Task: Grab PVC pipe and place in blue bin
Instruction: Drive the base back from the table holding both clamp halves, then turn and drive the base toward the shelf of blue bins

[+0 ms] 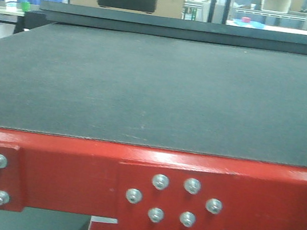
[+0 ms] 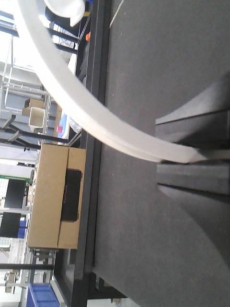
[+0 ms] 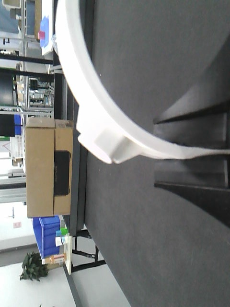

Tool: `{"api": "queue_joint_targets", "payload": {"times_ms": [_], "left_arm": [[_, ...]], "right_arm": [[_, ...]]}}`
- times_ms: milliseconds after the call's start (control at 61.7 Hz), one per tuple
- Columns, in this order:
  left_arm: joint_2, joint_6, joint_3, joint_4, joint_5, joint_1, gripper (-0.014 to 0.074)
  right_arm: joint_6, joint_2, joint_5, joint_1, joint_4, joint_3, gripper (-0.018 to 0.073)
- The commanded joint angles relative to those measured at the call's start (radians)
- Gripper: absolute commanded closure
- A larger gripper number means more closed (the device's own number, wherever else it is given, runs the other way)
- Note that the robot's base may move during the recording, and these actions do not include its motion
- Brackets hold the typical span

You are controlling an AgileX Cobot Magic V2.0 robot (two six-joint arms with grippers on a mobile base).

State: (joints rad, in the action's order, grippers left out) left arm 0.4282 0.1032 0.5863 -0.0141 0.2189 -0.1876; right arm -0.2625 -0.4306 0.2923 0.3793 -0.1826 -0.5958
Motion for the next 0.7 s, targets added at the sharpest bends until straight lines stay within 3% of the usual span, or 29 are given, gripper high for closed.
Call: {"api": "queue_joint_targets", "payload": {"times_ms": [0, 681], "left_arm": [[-0.005, 0.003, 0.002, -0.002, -0.026, 0.005, 0.0707], [-0.005, 0.003, 0.002, -0.002, -0.026, 0.005, 0.0707]], "right_arm": [[0.000, 0.003, -0.019, 0.001, 0.002, -0.008, 0.0728], [0.000, 0.003, -0.038, 0.001, 0.002, -0.008, 0.0728]]}}
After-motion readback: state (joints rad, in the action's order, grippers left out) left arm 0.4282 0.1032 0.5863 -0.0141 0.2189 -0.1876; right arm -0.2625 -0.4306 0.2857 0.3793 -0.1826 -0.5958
